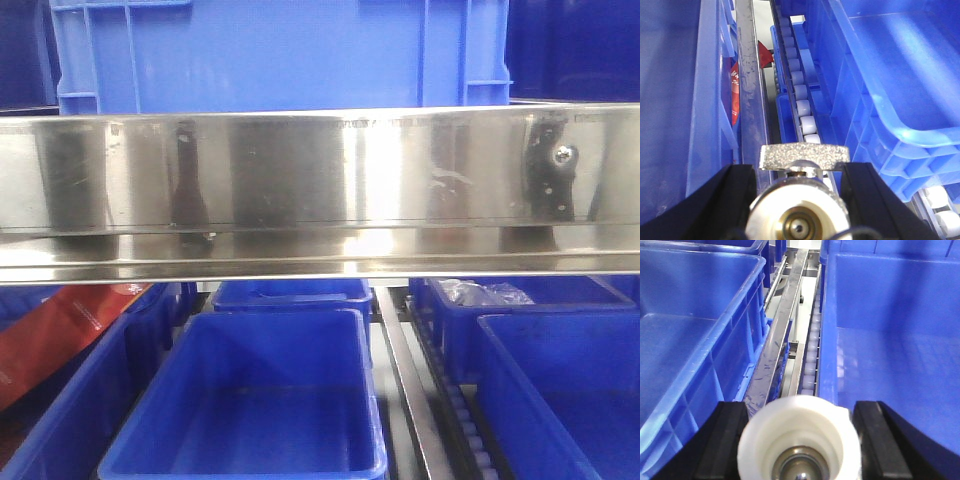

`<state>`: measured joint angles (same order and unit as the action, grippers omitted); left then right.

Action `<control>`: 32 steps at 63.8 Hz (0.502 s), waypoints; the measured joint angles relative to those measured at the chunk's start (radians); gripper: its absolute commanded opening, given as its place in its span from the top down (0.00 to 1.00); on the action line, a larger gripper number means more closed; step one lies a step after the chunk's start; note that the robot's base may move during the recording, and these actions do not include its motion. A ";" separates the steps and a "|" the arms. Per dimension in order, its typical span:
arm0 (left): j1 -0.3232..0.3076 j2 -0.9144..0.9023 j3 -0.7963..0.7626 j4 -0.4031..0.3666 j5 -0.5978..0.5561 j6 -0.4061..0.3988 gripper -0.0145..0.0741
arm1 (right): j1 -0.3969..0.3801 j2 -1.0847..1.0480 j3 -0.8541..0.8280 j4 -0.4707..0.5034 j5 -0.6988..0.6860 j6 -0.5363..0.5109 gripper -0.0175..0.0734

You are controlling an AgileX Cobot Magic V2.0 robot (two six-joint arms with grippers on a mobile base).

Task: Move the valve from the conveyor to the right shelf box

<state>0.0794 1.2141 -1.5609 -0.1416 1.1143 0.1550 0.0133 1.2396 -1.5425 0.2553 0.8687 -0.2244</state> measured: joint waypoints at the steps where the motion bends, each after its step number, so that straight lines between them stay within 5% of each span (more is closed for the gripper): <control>1: 0.000 0.000 0.000 0.000 0.000 0.000 0.96 | 0.000 0.000 0.000 0.000 0.000 0.000 0.98; 32: 0.000 0.000 0.000 0.000 -0.104 0.000 0.96 | 0.000 0.000 0.000 0.000 0.000 0.000 0.98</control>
<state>0.0794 1.2141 -1.5609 -0.1416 1.0103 0.1550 0.0133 1.2396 -1.5425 0.2553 0.8687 -0.2244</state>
